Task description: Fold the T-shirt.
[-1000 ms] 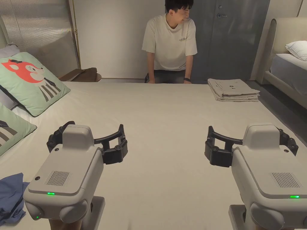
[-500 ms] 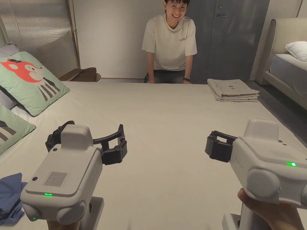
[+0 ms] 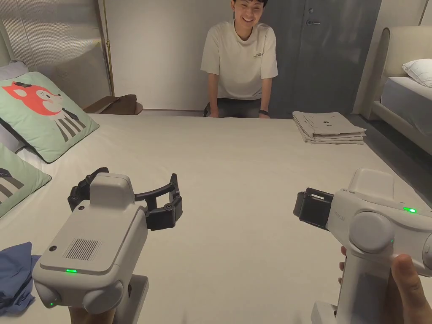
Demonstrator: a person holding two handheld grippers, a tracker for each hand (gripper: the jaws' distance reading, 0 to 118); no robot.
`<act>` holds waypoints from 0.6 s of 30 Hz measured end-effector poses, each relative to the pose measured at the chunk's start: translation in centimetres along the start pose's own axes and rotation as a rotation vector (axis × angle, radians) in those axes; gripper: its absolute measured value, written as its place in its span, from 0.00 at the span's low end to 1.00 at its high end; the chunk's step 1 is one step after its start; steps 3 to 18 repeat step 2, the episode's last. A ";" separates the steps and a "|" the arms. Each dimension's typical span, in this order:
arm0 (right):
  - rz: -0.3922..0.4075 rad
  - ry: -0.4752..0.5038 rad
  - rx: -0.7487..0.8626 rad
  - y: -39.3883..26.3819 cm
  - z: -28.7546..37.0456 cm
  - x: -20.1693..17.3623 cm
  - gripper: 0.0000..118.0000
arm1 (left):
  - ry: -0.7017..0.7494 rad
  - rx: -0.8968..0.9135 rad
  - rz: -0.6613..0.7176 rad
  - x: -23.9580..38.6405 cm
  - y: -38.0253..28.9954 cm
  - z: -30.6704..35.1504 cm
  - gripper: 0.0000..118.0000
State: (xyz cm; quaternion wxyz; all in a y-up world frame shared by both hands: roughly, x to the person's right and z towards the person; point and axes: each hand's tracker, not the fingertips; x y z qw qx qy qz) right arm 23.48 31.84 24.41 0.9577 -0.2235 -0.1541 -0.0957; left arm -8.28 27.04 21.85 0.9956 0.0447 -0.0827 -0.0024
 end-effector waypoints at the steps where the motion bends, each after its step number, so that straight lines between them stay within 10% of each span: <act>1: 0.018 -0.004 0.010 -0.1 0.1 -0.1 0.97 | 0.000 0.000 -0.001 0.0 0.0 0.0 0.94; 18: 0.035 -0.012 0.018 -0.2 0.1 -0.2 0.97 | 0.000 0.000 -0.001 0.0 0.0 0.0 0.94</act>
